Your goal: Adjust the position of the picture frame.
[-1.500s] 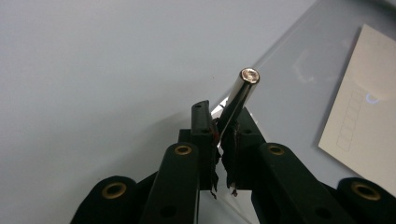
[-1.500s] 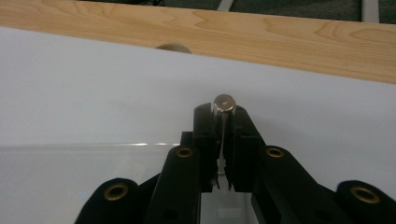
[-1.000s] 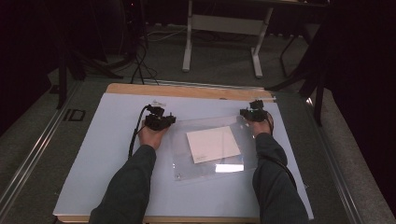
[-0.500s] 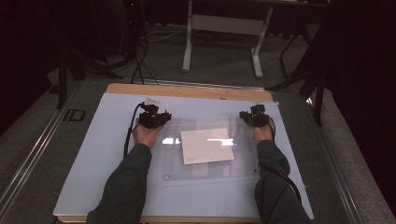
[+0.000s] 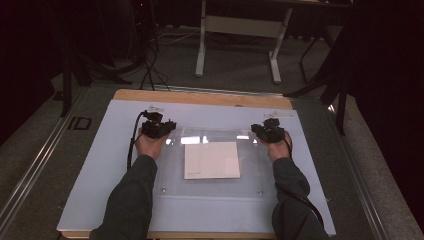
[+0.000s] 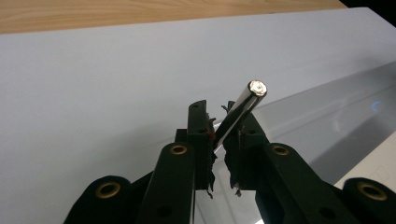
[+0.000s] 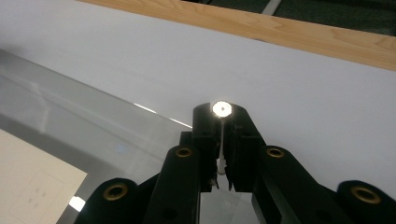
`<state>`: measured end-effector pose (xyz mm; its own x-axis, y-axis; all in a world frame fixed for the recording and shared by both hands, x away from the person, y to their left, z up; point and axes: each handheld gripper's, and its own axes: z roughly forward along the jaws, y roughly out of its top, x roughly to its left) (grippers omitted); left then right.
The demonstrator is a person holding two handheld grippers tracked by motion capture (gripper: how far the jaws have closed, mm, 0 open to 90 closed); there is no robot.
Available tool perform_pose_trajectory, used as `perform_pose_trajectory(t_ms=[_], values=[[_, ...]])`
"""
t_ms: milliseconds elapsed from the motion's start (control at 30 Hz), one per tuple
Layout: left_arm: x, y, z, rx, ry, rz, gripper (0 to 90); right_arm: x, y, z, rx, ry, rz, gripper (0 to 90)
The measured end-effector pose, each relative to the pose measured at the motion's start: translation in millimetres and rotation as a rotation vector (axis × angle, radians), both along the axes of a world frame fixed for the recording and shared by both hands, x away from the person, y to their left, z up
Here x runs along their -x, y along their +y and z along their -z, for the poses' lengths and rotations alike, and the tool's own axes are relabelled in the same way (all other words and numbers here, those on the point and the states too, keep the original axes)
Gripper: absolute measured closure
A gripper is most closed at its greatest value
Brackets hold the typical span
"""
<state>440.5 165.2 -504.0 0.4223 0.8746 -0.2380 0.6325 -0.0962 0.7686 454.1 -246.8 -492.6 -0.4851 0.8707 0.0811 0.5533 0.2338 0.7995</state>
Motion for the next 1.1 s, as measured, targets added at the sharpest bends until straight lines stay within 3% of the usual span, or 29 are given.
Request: perform_pose_trajectory(t_ms=[467, 1100], values=[[2.3, 12.2, 9.2, -0.031, 0.033, -0.031, 80.9, 5.6, 16.0, 13.8, -0.016, 0.028, -0.015, 83.0], [5.4, 11.5, 18.0, -0.040, 0.058, -0.048, 81.2, 4.1, 16.3, 25.9, -0.031, 0.060, -0.017, 82.9]])
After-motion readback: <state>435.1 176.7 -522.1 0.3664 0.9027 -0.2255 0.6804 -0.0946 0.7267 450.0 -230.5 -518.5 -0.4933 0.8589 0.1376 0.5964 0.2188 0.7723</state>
